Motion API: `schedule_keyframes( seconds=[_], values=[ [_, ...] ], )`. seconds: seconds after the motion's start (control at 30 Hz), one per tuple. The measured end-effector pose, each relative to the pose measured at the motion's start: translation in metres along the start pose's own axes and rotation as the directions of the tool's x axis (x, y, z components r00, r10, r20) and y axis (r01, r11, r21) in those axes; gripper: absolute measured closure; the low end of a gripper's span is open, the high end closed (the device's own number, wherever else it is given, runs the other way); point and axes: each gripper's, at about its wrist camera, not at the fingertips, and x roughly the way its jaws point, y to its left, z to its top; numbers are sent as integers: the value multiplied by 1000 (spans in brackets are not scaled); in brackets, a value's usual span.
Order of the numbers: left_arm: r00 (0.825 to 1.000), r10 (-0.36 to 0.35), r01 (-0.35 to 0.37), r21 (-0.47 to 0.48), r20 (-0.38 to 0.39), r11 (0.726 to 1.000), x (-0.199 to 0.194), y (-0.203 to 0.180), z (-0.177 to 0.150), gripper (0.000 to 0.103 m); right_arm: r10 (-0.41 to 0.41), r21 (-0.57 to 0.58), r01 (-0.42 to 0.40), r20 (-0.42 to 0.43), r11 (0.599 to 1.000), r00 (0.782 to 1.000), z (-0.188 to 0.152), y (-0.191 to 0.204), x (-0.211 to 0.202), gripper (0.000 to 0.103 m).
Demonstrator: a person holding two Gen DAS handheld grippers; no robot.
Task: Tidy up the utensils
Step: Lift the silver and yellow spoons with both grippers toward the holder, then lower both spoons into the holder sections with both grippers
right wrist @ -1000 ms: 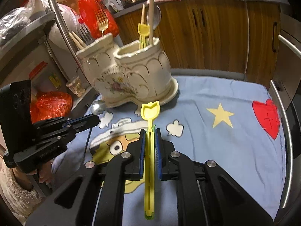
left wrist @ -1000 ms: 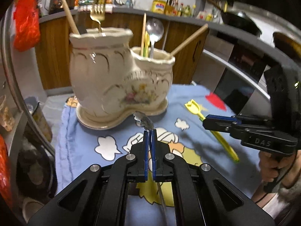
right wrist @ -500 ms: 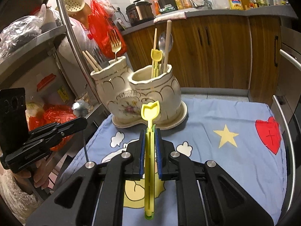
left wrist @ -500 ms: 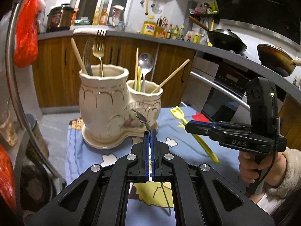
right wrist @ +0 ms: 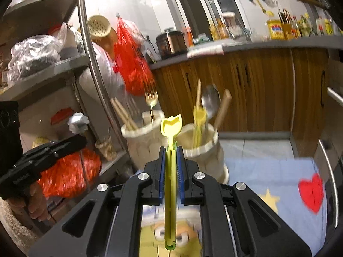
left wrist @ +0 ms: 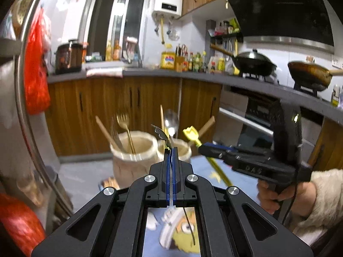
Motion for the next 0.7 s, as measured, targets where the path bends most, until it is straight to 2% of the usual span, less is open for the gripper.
schedule_keyframes(
  seconds=[0.17, 0.27, 0.37, 0.43, 0.5, 0.7],
  values=[
    [993, 48, -51, 21, 106, 998, -1, 10, 41, 101, 27, 37, -30, 68, 999, 997, 31, -9, 19, 93],
    [983, 73, -73, -7, 166, 997, 3, 20, 64, 101, 30, 83, -39, 102, 996, 994, 42, -20, 33, 93],
    [967, 136, -136, -18, 216, 991, 14, 26, 81, 101, 23, 110, -38, 135, 993, 991, 48, -29, 47, 93],
    [955, 183, -189, 1, 232, 982, 23, 25, 86, 101, 18, 115, -36, 152, 993, 988, 51, -31, 54, 93],
    [954, 196, -206, 20, 228, 978, 34, 23, 89, 101, 11, 105, -29, 167, 994, 986, 52, -31, 60, 93],
    [936, 266, -301, 130, 233, 945, 63, 13, 73, 101, -26, 11, 25, 205, 1000, 978, 43, -23, 73, 93]
  ],
)
